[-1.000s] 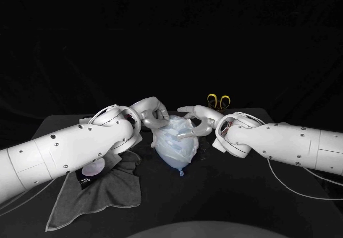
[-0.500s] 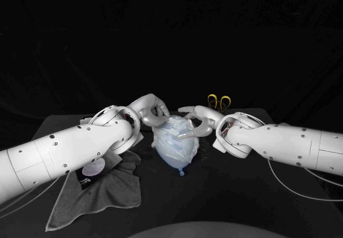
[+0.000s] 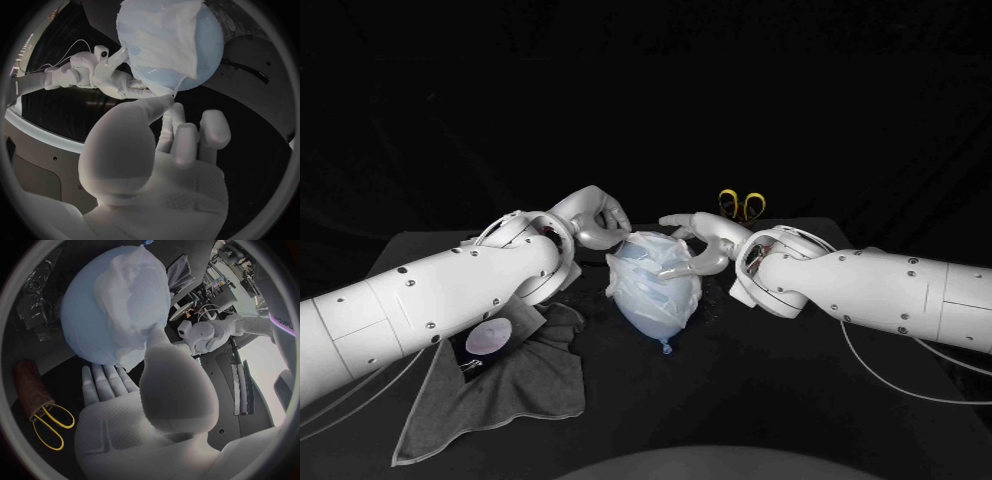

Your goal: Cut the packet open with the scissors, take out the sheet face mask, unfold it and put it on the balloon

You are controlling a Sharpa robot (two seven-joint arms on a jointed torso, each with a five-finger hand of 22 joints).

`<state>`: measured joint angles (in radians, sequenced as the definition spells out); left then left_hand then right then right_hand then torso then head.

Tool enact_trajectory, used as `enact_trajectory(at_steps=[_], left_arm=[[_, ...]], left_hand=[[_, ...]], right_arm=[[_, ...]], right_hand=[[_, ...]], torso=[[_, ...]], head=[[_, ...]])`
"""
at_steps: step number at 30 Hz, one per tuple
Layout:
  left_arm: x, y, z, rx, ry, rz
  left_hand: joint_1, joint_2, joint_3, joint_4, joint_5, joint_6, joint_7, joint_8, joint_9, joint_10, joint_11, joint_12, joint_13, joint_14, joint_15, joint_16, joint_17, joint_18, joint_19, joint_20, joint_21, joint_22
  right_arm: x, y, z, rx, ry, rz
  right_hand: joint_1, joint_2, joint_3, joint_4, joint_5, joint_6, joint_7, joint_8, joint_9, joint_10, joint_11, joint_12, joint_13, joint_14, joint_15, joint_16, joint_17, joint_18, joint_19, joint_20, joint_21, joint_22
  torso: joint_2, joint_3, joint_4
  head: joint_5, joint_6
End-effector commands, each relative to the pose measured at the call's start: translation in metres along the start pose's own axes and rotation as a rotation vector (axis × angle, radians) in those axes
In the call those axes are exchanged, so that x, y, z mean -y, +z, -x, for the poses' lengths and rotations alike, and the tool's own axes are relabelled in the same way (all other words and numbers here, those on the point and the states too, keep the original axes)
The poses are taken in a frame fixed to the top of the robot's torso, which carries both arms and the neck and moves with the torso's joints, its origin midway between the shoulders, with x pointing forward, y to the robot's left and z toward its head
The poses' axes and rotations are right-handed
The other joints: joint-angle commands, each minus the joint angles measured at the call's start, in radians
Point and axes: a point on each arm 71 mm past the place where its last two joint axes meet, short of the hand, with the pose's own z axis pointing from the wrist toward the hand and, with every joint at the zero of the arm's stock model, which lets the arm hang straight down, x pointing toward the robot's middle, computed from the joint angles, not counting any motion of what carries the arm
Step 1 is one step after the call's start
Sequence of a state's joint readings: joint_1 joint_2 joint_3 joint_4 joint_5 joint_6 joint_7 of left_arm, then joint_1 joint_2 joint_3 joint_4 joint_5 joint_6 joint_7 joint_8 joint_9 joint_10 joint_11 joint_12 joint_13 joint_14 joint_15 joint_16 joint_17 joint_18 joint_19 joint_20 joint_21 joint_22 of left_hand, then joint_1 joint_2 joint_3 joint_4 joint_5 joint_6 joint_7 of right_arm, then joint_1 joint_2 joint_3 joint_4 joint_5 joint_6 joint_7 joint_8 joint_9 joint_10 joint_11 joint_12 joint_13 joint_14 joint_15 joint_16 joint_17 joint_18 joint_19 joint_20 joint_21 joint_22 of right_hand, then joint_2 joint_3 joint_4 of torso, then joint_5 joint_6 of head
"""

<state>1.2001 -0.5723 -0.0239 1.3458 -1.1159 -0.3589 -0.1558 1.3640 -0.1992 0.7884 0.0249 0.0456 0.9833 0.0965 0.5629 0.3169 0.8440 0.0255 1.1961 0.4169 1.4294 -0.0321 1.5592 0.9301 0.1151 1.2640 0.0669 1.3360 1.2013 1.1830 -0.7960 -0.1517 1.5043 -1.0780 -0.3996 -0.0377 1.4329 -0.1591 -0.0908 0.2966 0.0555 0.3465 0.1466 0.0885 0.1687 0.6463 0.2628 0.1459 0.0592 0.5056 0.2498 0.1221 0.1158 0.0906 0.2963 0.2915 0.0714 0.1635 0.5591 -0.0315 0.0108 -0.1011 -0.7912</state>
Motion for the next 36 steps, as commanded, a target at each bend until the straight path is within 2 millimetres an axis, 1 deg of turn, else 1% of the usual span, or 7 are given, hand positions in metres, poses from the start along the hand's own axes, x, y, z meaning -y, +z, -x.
enact_trajectory(at_steps=[1, 22, 23, 26, 27, 32, 36], left_arm=[[-0.001, 0.002, -0.002, -0.026, -0.007, 0.023], [-0.009, 0.011, 0.01, 0.107, -0.074, 0.012], [-0.011, 0.01, 0.012, 0.114, -0.099, 0.008], [-0.017, 0.008, 0.017, 0.124, -0.177, -0.005], [-0.02, 0.005, 0.02, 0.124, -0.217, -0.011], [-0.03, -0.007, 0.026, 0.1, -0.353, -0.011], [-0.041, -0.02, 0.031, 0.085, -0.456, 0.01]], left_hand=[[-0.009, -0.001, 0.008, 0.002, 0.005, -0.001, -0.001, 0.004, 0.099, 0.005, -0.002, 0.003, 0.002, -0.001, -0.005, -0.006, 0.002, -0.017, 0.005, -0.001, 0.003, 0.001], [-0.032, 0.008, 0.023, 0.021, 0.003, -0.045, 0.008, -0.011, 0.116, -0.012, 0.006, -0.031, -0.015, 0.022, 0.001, -0.003, 0.121, -0.004, -0.041, 0.002, -0.033, -0.052], [-0.037, 0.011, 0.026, 0.029, 0.003, -0.076, 0.017, -0.03, 0.115, -0.026, 0.014, -0.059, -0.031, 0.008, 0.008, -0.007, 0.089, 0.008, -0.084, 0.006, -0.068, -0.1], [-0.072, -0.009, -0.001, 0.061, 0.006, -0.17, 0.053, -0.118, 0.09, -0.086, 0.051, -0.165, -0.087, -0.207, 0.041, -0.102, -0.431, 0.063, -0.333, 0.032, -0.287, -0.362], [-0.089, -0.018, -0.029, 0.079, 0.001, -0.191, 0.067, -0.15, 0.076, -0.109, 0.069, -0.215, -0.116, -0.314, 0.06, -0.162, -0.621, 0.06, -0.365, 0.049, -0.33, -0.384], [-0.118, -0.056, -0.156, 0.13, 0.003, -0.189, 0.083, -0.21, 0.05, -0.114, 0.096, -0.343, -0.197, -0.448, 0.09, -0.305, -0.704, 0.065, -0.429, 0.09, -0.485, -0.478], [-0.087, -0.046, -0.277, 0.171, 0.004, -0.167, 0.082, -0.252, 0.031, -0.081, 0.098, -0.422, -0.252, -0.46, 0.095, -0.4, -0.733, 0.068, -0.404, 0.104, -0.606, -0.567]], right_arm=[[0.003, -0.001, -0.007, -0.038, -0.013, -0.013], [0.003, -0.001, -0.005, -0.003, 0.004, 0.0], [0.002, -0.002, -0.004, 0.009, 0.018, 0.007], [0.001, -0.003, -0.001, 0.037, 0.073, 0.032], [0.001, -0.003, 0.0, 0.047, 0.099, 0.046], [-0.002, -0.006, 0.001, 0.063, 0.166, 0.09], [-0.004, -0.01, 0.003, 0.074, 0.205, 0.115]], right_hand=[[0.006, -0.003, 0.002, 0.0, -0.005, 0.008, 0.154, 0.005, 0.001, 0.004, 0.002, 0.004, 0.001, 0.0, 0.0, -0.003, -0.001, 0.014, 0.006, 0.001, 0.004, -0.001], [0.005, -0.025, -0.011, 0.002, -0.005, 0.008, 0.154, 0.004, -0.001, -0.034, 0.005, -0.016, -0.002, -0.04, 0.003, -0.018, -0.012, 0.011, 0.007, 0.001, 0.004, -0.002], [0.001, -0.036, -0.025, 0.003, -0.004, 0.005, 0.155, 0.002, -0.003, -0.051, 0.006, -0.024, -0.003, -0.068, 0.006, -0.028, -0.019, 0.009, 0.007, 0.002, 0.004, -0.002], [-0.004, -0.055, -0.053, 0.004, -0.002, -0.007, 0.155, -0.003, -0.009, -0.079, 0.01, -0.038, -0.004, -0.13, 0.013, -0.05, -0.034, 0.003, -0.002, 0.001, 0.002, -0.007], [-0.009, -0.059, -0.063, 0.004, -0.001, -0.011, 0.155, -0.005, -0.011, -0.088, 0.011, -0.042, -0.004, -0.138, 0.015, -0.053, -0.036, 0.001, -0.006, 0.001, 0.001, -0.009], [-0.033, -0.069, -0.111, 0.005, 0.001, -0.017, 0.155, -0.009, -0.015, -0.11, 0.013, -0.05, -0.005, -0.173, 0.02, -0.065, -0.045, -0.006, -0.036, 0.001, -0.008, -0.023], [-0.049, -0.077, -0.131, 0.005, 0.001, -0.022, 0.155, -0.011, -0.018, -0.118, 0.014, -0.053, -0.005, -0.189, 0.022, -0.07, -0.048, -0.008, -0.046, 0.001, -0.012, -0.027]], torso=[[0.0, 0.0001, 0.0006], [-0.002, -0.0001, 0.0001], [-0.002, -0.0003, 0.0], [-0.002, -0.0004, 0.0004], [-0.002, 0.0, 0.0009], [0.0, 0.0001, -0.0022], [-0.001, 0.0007, -0.0013]], head=[[0.0, 0.001], [0.0, 0.005], [-0.001, 0.004], [-0.001, 0.006], [-0.002, 0.006], [-0.004, 0.006], [-0.002, 0.006]])
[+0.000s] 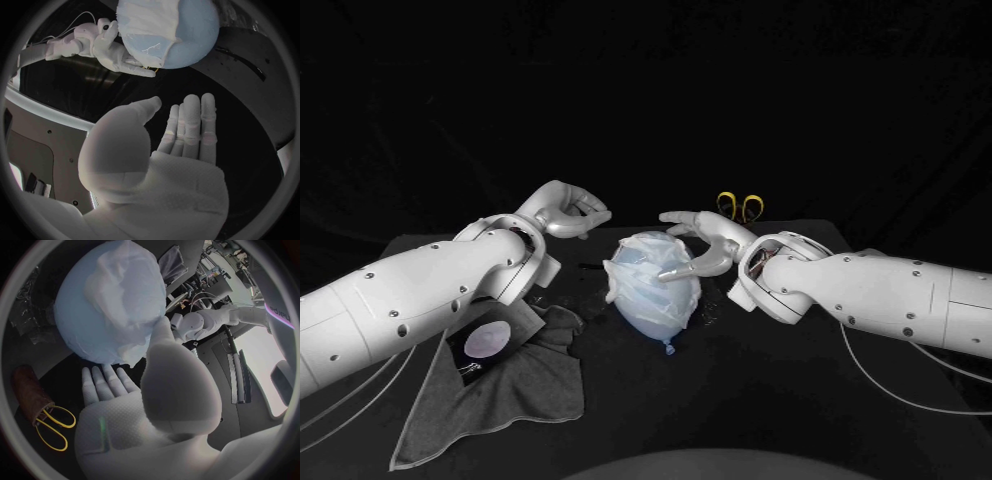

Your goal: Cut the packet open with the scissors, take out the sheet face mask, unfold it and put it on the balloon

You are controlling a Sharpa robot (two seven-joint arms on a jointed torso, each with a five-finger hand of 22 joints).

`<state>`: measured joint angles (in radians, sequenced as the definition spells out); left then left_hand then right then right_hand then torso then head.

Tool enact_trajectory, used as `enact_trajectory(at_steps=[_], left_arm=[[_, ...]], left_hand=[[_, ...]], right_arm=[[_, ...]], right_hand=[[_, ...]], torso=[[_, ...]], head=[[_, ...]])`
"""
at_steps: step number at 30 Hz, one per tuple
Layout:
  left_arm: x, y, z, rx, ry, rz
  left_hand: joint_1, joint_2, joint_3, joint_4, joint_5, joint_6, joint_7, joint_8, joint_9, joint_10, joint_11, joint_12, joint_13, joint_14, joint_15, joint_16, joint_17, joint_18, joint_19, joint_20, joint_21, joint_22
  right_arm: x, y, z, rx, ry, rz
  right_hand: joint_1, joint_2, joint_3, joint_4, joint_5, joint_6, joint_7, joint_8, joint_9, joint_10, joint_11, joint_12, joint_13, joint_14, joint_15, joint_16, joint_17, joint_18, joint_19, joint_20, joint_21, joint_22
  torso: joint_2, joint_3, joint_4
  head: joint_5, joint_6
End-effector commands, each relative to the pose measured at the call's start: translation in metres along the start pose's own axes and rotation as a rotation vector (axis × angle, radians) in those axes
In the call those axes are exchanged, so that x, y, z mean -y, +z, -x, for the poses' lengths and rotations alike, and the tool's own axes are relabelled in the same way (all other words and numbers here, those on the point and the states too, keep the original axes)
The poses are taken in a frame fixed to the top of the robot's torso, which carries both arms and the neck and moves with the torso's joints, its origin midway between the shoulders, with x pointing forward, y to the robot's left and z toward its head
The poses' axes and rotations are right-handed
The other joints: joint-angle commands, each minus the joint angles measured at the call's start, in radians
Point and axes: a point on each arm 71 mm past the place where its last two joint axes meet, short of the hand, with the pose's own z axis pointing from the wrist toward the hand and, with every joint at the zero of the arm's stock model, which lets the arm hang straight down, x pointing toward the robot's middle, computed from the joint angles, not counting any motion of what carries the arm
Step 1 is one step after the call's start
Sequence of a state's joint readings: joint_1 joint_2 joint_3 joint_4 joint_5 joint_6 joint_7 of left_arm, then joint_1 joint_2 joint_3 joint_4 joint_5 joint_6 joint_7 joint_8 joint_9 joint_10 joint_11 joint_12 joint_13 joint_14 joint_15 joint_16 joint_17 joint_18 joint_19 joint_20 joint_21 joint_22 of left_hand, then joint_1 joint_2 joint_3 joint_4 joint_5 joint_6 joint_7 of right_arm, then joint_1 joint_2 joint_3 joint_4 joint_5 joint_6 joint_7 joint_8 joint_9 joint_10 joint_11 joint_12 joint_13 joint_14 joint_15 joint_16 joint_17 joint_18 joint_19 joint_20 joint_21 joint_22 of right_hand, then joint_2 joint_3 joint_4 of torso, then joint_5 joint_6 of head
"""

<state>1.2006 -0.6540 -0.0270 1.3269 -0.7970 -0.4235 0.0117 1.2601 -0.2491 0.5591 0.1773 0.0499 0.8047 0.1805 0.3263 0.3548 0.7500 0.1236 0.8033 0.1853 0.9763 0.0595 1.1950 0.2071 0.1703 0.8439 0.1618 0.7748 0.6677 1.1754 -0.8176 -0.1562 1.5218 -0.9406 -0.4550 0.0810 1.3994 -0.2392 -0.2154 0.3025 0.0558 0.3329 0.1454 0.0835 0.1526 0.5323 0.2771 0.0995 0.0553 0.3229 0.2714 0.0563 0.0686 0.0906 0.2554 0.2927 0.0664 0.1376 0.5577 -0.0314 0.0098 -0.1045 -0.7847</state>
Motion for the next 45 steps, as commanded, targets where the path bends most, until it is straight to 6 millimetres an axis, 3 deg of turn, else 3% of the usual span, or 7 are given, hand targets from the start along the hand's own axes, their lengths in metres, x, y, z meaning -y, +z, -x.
enact_trajectory(at_steps=[1, 19, 24, 29, 32, 40, 45], left_arm=[[-0.003, -0.008, 0.004, -0.021, -0.201, -0.005], [-0.067, -0.068, 0.001, -0.015, -0.422, 0.128], [-0.071, -0.08, -0.014, -0.057, -0.383, 0.088], [-0.069, -0.087, -0.032, -0.086, -0.313, 0.021], [-0.068, -0.09, -0.045, -0.11, -0.283, -0.007], [-0.066, -0.092, -0.07, -0.149, -0.225, -0.023], [-0.066, -0.092, -0.077, -0.148, -0.215, -0.02]], left_hand=[[0.03, 0.011, -0.067, 0.027, -0.001, 0.017, -0.002, -0.023, -0.011, 0.021, -0.001, -0.041, -0.028, -0.003, 0.003, -0.048, -0.012, 0.013, 0.026, 0.009, -0.063, -0.048], [0.083, 0.029, -0.263, 0.11, -0.001, 0.058, -0.002, -0.07, -0.03, 0.051, 0.001, -0.091, -0.066, 0.009, 0.004, -0.097, -0.002, 0.012, 0.086, 0.008, -0.158, -0.12], [0.144, 0.035, -0.321, 0.1, -0.001, 0.079, -0.007, -0.071, -0.029, 0.055, -0.002, -0.098, -0.072, 0.009, 0.002, -0.101, 0.005, 0.011, 0.096, 0.007, -0.172, -0.129], [0.232, 0.045, -0.329, 0.068, -0.001, 0.082, -0.011, -0.079, -0.032, 0.06, -0.004, -0.108, -0.079, 0.012, -0.002, -0.099, 0.012, 0.012, 0.104, 0.004, -0.174, -0.129], [0.256, 0.048, -0.327, 0.059, -0.001, 0.085, -0.01, -0.082, -0.034, 0.06, -0.003, -0.115, -0.083, 0.014, -0.002, -0.097, 0.015, 0.011, 0.107, 0.002, -0.171, -0.126], [0.254, 0.043, -0.362, 0.07, -0.001, 0.085, -0.006, -0.091, -0.038, 0.077, -0.005, -0.106, -0.079, 0.042, -0.005, -0.042, 0.046, 0.011, 0.125, -0.003, -0.145, -0.106], [0.264, 0.053, -0.423, 0.087, -0.001, 0.088, -0.014, -0.096, -0.039, 0.096, -0.019, -0.006, -0.023, 0.057, -0.017, 0.064, 0.103, 0.011, 0.144, -0.016, -0.078, -0.053]], right_arm=[[-0.006, -0.003, 0.001, 0.023, 0.084, 0.067], [-0.011, -0.013, 0.015, 0.039, 0.14, 0.097], [-0.013, -0.011, 0.018, 0.001, 0.116, 0.083], [-0.013, -0.007, 0.018, -0.046, 0.036, 0.054], [-0.013, -0.004, 0.019, -0.038, -0.03, 0.046], [-0.013, 0.005, 0.015, -0.048, -0.156, 0.022], [-0.013, 0.008, 0.011, -0.065, -0.18, 0.011]], right_hand=[[-0.021, 0.0, -0.01, 0.0, 0.0, -0.009, 0.156, -0.006, -0.002, -0.006, 0.0, -0.007, -0.001, -0.008, 0.001, -0.005, -0.001, -0.009, -0.007, 0.0, -0.007, -0.002], [-0.05, -0.011, -0.023, 0.0, 0.002, 0.003, 0.156, -0.003, 0.002, -0.017, 0.001, -0.011, -0.001, -0.023, 0.003, -0.009, -0.005, -0.011, -0.025, 0.0, -0.012, -0.011], [-0.052, 0.0, -0.011, 0.0, 0.002, 0.041, 0.15, 0.011, 0.017, -0.018, 0.006, -0.011, -0.001, -0.008, 0.004, -0.005, -0.002, -0.012, -0.032, 0.001, -0.014, -0.014], [-0.048, 0.006, 0.003, -0.001, 0.002, 0.07, 0.118, 0.023, 0.027, -0.012, 0.016, -0.009, 0.0, -0.002, 0.009, -0.003, -0.001, -0.016, -0.045, 0.001, -0.018, -0.019], [-0.039, 0.016, 0.022, -0.001, 0.0, 0.097, 0.141, 0.034, 0.036, 0.009, 0.009, -0.003, 0.002, 0.028, 0.004, 0.006, 0.005, -0.013, -0.041, 0.0, -0.015, -0.017], [-0.022, 0.029, 0.045, -0.002, -0.001, 0.131, 0.12, 0.048, 0.047, 0.032, 0.011, 0.002, 0.002, 0.057, 0.002, 0.015, 0.011, -0.01, -0.039, 0.001, -0.013, -0.015], [-0.016, 0.054, 0.067, -0.003, -0.003, 0.163, 0.123, 0.06, 0.057, 0.056, 0.005, 0.008, 0.004, 0.084, -0.003, 0.024, 0.015, -0.007, -0.034, 0.001, -0.01, -0.012]], torso=[[0.001, 0.0007, 0.0004], [0.001, -0.0011, 0.0021], [0.001, -0.0006, 0.0025], [0.001, -0.0023, 0.0012], [0.002, -0.0014, 0.0013], [0.003, -0.0003, 0.002], [0.002, -0.0011, 0.0013]], head=[[0.001, 0.0], [0.01, -0.004], [0.014, -0.006], [0.021, -0.009], [0.025, -0.009], [0.027, -0.012], [0.026, -0.016]])
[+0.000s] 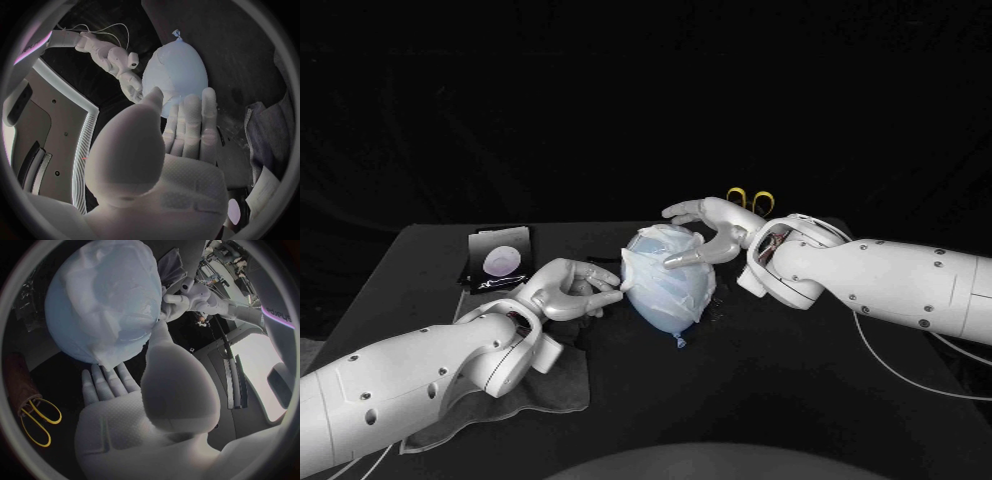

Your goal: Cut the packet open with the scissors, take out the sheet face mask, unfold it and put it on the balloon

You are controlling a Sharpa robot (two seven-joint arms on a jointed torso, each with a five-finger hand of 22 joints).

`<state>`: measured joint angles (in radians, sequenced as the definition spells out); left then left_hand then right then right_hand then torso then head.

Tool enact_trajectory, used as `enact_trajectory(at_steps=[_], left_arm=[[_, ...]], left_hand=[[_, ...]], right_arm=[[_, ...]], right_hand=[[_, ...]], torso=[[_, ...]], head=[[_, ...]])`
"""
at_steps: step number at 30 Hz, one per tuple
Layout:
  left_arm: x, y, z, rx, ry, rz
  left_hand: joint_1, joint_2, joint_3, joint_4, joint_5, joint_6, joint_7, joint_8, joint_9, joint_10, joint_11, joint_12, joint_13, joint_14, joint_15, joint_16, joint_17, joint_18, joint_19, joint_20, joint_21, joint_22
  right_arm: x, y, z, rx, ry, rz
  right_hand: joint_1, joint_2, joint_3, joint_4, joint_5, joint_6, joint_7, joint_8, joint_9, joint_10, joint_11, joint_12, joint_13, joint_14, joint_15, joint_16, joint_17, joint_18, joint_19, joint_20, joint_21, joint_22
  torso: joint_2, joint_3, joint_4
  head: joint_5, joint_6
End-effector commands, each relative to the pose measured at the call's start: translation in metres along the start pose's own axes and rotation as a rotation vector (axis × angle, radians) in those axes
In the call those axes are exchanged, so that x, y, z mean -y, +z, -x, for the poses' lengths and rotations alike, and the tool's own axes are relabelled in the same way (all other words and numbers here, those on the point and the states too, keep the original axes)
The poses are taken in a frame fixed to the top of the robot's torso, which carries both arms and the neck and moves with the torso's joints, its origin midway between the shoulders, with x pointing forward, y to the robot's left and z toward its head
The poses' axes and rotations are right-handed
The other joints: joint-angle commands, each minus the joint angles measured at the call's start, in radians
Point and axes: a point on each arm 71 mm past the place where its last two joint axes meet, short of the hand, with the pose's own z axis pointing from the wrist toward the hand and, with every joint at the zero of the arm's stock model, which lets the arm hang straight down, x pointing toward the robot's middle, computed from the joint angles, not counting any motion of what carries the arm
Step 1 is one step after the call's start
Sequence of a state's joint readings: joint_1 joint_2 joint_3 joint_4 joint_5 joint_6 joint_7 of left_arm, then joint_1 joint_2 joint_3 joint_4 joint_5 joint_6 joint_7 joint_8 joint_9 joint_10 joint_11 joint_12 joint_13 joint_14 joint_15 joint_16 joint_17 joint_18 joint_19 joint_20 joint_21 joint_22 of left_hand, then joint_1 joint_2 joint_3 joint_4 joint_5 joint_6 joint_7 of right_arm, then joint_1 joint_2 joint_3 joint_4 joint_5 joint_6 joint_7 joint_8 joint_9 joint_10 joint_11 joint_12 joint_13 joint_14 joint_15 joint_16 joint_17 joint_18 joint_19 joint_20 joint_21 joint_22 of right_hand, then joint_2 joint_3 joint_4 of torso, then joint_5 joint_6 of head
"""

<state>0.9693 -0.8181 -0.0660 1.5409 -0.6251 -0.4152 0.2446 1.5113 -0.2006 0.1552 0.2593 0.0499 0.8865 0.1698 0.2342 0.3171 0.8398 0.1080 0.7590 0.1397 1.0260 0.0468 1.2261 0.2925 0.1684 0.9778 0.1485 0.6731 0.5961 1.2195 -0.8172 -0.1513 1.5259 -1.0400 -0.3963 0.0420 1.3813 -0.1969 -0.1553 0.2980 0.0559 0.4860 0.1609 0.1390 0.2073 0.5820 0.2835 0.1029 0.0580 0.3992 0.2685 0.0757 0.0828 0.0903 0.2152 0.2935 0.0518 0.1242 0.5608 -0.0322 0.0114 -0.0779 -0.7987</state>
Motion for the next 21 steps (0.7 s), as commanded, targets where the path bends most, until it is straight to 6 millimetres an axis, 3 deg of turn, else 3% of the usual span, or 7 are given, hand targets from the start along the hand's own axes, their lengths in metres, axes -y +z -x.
enact_trajectory(at_steps=[1, 5, 9, 19, 21], left_arm=[[0.004, 0.002, -0.004, 0.008, 0.054, -0.033], [0.004, 0.004, -0.008, 0.009, 0.057, -0.022], [0.004, 0.006, -0.01, 0.021, 0.06, -0.011], [0.004, 0.009, -0.012, 0.046, 0.052, 0.014], [0.004, 0.01, -0.014, 0.042, 0.054, 0.021]], left_hand=[[0.022, 0.014, -0.036, 0.01, -0.001, 0.011, -0.006, -0.002, -0.001, -0.005, -0.008, 0.08, 0.048, 0.004, -0.007, 0.061, 0.033, 0.012, 0.007, -0.007, 0.047, 0.04], [0.038, 0.029, -0.074, 0.02, -0.001, 0.017, -0.011, 0.002, 0.0, -0.017, -0.015, 0.174, 0.105, 0.021, -0.014, 0.125, 0.074, 0.013, 0.009, -0.014, 0.106, 0.089], [0.048, 0.044, -0.095, 0.024, -0.001, 0.024, -0.015, 0.007, 0.0, -0.022, -0.02, 0.231, 0.138, 0.087, -0.019, 0.18, 0.207, 0.014, 0.011, -0.019, 0.148, 0.124], [0.074, 0.091, -0.095, 0.027, -0.001, 0.091, -0.04, 0.042, 0.01, 0.005, -0.043, 0.296, 0.175, 0.184, -0.039, 0.234, 0.377, 0.015, 0.02, -0.033, 0.21, 0.174], [0.089, 0.104, -0.087, 0.025, -0.001, 0.114, -0.05, 0.054, 0.013, 0.015, -0.053, 0.305, 0.181, 0.219, -0.047, 0.25, 0.444, 0.006, 0.054, -0.038, 0.261, 0.227]], right_arm=[[0.001, 0.001, -0.004, -0.038, -0.078, -0.023], [0.001, 0.002, -0.005, -0.044, -0.079, -0.025], [0.0, 0.002, -0.007, -0.05, -0.077, -0.025], [0.003, 0.002, -0.011, -0.062, -0.073, -0.035], [0.003, 0.002, -0.011, -0.063, -0.072, -0.038]], right_hand=[[0.002, 0.012, 0.007, 0.002, -0.003, 0.009, 0.108, 0.004, 0.002, 0.006, -0.001, 0.004, 0.001, 0.007, 0.0, 0.004, 0.001, -0.006, 0.006, 0.0, 0.005, 0.002], [0.002, 0.024, 0.017, 0.001, -0.004, 0.028, 0.114, 0.011, 0.008, 0.023, -0.005, 0.008, 0.002, 0.017, -0.002, 0.007, 0.003, -0.004, 0.007, 0.0, 0.006, 0.002], [0.001, 0.033, 0.024, 0.001, -0.005, 0.04, 0.122, 0.016, 0.011, 0.036, -0.01, 0.01, 0.002, 0.029, -0.005, 0.01, 0.005, -0.001, 0.01, 0.0, 0.008, 0.004], [0.001, 0.044, 0.032, 0.0, -0.005, 0.06, 0.126, 0.024, 0.016, 0.046, -0.014, 0.012, 0.002, 0.04, -0.008, 0.014, 0.006, 0.002, 0.014, 0.0, 0.01, 0.006], [0.001, 0.044, 0.032, 0.0, -0.005, 0.06, 0.126, 0.024, 0.016, 0.046, -0.014, 0.012, 0.002, 0.04, -0.008, 0.014, 0.006, 0.002, 0.014, 0.0, 0.01, 0.006]], torso=[[-0.001, -0.0006, -0.0001], [-0.001, -0.0004, 0.0], [-0.001, 0.0005, -0.0006], [-0.001, 0.0004, -0.0013], [-0.001, 0.0004, -0.0004]], head=[[-0.001, -0.003], [-0.001, -0.003], [0.001, -0.005], [-0.001, -0.009], [-0.001, -0.011]])
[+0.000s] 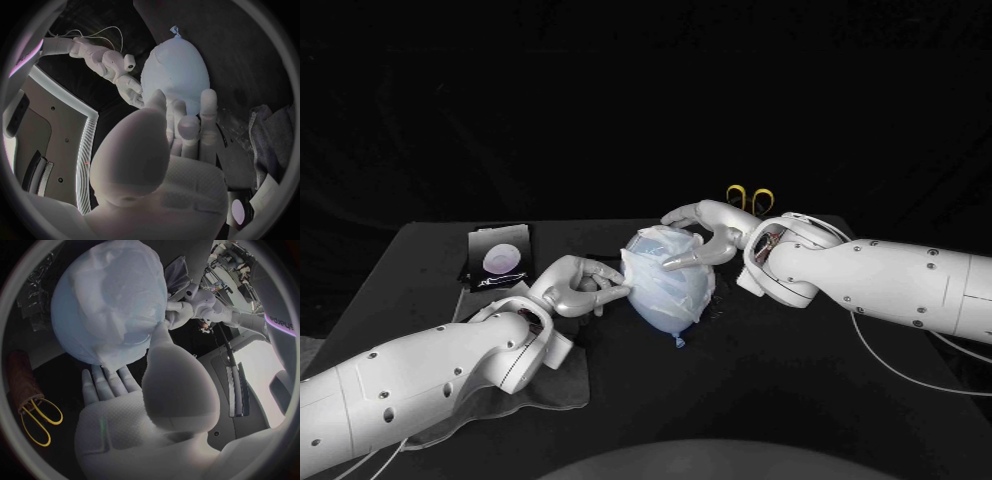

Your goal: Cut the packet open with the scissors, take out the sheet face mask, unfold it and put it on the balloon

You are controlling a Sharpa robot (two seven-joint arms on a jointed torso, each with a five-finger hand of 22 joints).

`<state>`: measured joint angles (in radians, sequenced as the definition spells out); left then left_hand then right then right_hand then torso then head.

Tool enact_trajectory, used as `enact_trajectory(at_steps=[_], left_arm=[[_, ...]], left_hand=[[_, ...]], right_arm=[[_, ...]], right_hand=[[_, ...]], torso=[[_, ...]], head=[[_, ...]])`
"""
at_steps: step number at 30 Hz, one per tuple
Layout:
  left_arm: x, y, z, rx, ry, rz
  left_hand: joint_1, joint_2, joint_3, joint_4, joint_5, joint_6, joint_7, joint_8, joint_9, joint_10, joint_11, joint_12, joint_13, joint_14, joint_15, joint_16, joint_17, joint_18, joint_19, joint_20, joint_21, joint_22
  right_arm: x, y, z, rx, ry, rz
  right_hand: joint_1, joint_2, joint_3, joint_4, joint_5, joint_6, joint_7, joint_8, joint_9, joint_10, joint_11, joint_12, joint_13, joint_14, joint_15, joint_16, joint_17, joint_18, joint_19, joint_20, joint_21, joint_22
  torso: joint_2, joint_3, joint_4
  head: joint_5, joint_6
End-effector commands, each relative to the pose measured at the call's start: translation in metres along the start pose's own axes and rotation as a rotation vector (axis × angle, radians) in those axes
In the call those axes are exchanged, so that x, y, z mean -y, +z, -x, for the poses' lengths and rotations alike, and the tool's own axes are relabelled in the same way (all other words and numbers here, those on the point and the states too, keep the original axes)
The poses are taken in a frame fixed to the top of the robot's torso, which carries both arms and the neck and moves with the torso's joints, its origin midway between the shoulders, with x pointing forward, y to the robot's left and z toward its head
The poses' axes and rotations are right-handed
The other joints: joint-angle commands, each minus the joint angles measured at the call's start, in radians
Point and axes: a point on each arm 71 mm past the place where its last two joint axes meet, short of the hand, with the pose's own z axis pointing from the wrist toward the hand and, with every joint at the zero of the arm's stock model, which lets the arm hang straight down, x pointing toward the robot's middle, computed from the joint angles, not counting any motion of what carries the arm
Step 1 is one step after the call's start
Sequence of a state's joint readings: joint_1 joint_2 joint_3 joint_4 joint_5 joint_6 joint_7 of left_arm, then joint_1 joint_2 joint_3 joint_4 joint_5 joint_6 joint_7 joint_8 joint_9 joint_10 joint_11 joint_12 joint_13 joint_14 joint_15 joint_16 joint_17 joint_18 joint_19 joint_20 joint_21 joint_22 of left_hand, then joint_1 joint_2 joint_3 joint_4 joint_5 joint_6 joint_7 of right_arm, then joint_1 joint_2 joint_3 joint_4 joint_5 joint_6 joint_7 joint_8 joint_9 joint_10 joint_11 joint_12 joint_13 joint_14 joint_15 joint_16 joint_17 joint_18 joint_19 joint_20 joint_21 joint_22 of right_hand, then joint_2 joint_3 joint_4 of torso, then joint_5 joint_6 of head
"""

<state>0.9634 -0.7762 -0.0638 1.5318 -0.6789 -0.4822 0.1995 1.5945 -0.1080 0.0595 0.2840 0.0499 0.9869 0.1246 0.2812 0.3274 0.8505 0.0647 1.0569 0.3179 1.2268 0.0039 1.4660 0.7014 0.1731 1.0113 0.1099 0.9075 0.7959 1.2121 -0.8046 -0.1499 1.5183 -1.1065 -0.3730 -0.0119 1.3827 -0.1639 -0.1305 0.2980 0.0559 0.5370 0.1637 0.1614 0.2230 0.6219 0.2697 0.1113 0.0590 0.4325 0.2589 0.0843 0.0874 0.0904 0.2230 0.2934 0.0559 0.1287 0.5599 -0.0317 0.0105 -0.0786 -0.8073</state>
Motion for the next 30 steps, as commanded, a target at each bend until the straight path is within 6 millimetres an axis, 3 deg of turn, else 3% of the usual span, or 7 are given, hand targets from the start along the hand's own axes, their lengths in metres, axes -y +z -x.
enact_trajectory(at_steps=[1, 12, 21, 26, 27, 29, 30], left_arm=[[0.0005, 0.0015, -0.0024, 0.01, 0.009, 0.021], [-0.0033, 0.0033, -0.0049, 0.002, 0.054, 0.087], [-0.0004, 0.0039, -0.0079, -0.005, 0.059, 0.07], [0.0027, 0.0039, -0.0079, 0.016, 0.028, 0.044], [0.0032, 0.0039, -0.0078, 0.02, 0.023, 0.04], [0.0043, 0.0037, -0.0076, 0.031, 0.009, 0.03], [0.0048, 0.0035, -0.0074, 0.036, 0.001, 0.027]], left_hand=[[0.013, 0.016, 0.013, 0.0, -0.001, 0.02, -0.008, 0.011, 0.003, 0.009, -0.013, 0.01, 0.005, 0.031, -0.008, 0.016, 0.057, -0.002, 0.03, -0.003, 0.044, 0.045], [0.066, 0.024, 0.068, -0.002, 0.0, 0.058, -0.021, 0.032, 0.007, 0.035, -0.027, 0.017, 0.014, 0.145, -0.023, 0.063, 0.299, -0.031, 0.128, -0.021, 0.196, 0.203], [0.103, 0.035, 0.176, -0.013, 0.001, 0.095, -0.026, 0.059, 0.025, 0.076, -0.04, 0.013, 0.017, 0.174, -0.037, 0.073, 0.341, -0.043, 0.164, -0.034, 0.266, 0.277], [0.045, -0.056, 0.421, -0.012, -0.005, 0.08, -0.028, 0.09, 0.085, 0.102, -0.045, 0.013, 0.036, 0.187, -0.039, 0.074, 0.359, -0.049, 0.171, -0.04, 0.313, 0.326], [0.043, -0.056, 0.434, -0.015, 0.001, 0.08, -0.03, 0.091, 0.088, 0.103, -0.044, 0.014, 0.037, 0.189, -0.04, 0.075, 0.365, -0.05, 0.173, -0.04, 0.316, 0.33], [-0.048, -0.115, 0.603, -0.069, 0.0, 0.066, -0.033, 0.116, 0.146, 0.106, -0.046, 0.028, 0.06, 0.194, -0.039, 0.075, 0.376, -0.051, 0.174, -0.042, 0.335, 0.35], [-0.062, -0.118, 0.629, -0.083, -0.002, 0.066, -0.033, 0.121, 0.157, 0.108, -0.047, 0.031, 0.064, 0.196, -0.042, 0.076, 0.38, -0.052, 0.176, -0.042, 0.339, 0.354]], right_arm=[[0.0016, -0.0003, -0.0048, -0.033, -0.015, -0.01], [0.0021, -0.0002, -0.0065, -0.036, -0.014, -0.013], [0.0026, -0.0003, -0.0074, -0.038, -0.013, -0.016], [0.0033, -0.0006, -0.0081, -0.04, -0.012, -0.018], [0.0034, -0.0007, -0.0082, -0.04, -0.012, -0.018], [0.0038, -0.0009, -0.0083, -0.04, -0.012, -0.019], [0.004, -0.0011, -0.0084, -0.04, -0.012, -0.02]], right_hand=[[-0.001, 0.011, 0.008, 0.0, -0.005, 0.009, 0.123, 0.002, 0.001, 0.006, 0.0, 0.003, 0.001, 0.006, 0.001, 0.005, 0.002, 0.002, 0.006, 0.0, 0.006, 0.002], [-0.001, 0.011, 0.008, 0.0, -0.005, 0.007, 0.125, 0.001, 0.0, 0.006, -0.001, 0.003, 0.001, 0.007, 0.001, 0.005, 0.002, 0.002, 0.007, 0.0, 0.006, 0.002], [0.0, 0.011, 0.009, 0.0, -0.005, 0.006, 0.126, 0.001, -0.001, 0.005, -0.001, 0.003, 0.001, 0.006, 0.001, 0.005, 0.001, 0.002, 0.008, 0.0, 0.007, 0.003], [0.0, 0.012, 0.009, 0.0, -0.005, 0.005, 0.127, 0.001, -0.001, 0.005, -0.002, 0.002, 0.001, 0.005, 0.0, 0.005, 0.001, 0.003, 0.009, 0.0, 0.007, 0.003], [0.0, 0.012, 0.009, 0.0, -0.005, 0.005, 0.127, 0.001, -0.001, 0.005, -0.002, 0.002, 0.001, 0.005, 0.0, 0.005, 0.001, 0.003, 0.009, 0.0, 0.007, 0.003], [0.0, 0.012, 0.009, 0.0, -0.005, 0.005, 0.127, 0.001, -0.001, 0.005, -0.002, 0.002, 0.001, 0.005, 0.0, 0.005, 0.001, 0.003, 0.009, 0.0, 0.007, 0.003], [0.0, 0.012, 0.01, 0.0, -0.005, 0.006, 0.127, 0.001, -0.001, 0.005, -0.002, 0.002, 0.001, 0.006, 0.0, 0.005, 0.001, 0.003, 0.01, 0.0, 0.007, 0.003]], torso=[[0.0, 0.0001, 0.0007], [0.0, -0.0001, 0.0004], [0.0, -0.0001, 0.0007], [-0.001, -0.0004, 0.0007], [0.0, -0.0005, 0.0005], [0.0, -0.0006, 0.0004], [0.0, -0.0006, 0.0004]], head=[[0.0, -0.003], [0.0, -0.006], [0.0, -0.01], [0.001, -0.013], [0.001, -0.013], [0.001, -0.013], [0.001, -0.013]])
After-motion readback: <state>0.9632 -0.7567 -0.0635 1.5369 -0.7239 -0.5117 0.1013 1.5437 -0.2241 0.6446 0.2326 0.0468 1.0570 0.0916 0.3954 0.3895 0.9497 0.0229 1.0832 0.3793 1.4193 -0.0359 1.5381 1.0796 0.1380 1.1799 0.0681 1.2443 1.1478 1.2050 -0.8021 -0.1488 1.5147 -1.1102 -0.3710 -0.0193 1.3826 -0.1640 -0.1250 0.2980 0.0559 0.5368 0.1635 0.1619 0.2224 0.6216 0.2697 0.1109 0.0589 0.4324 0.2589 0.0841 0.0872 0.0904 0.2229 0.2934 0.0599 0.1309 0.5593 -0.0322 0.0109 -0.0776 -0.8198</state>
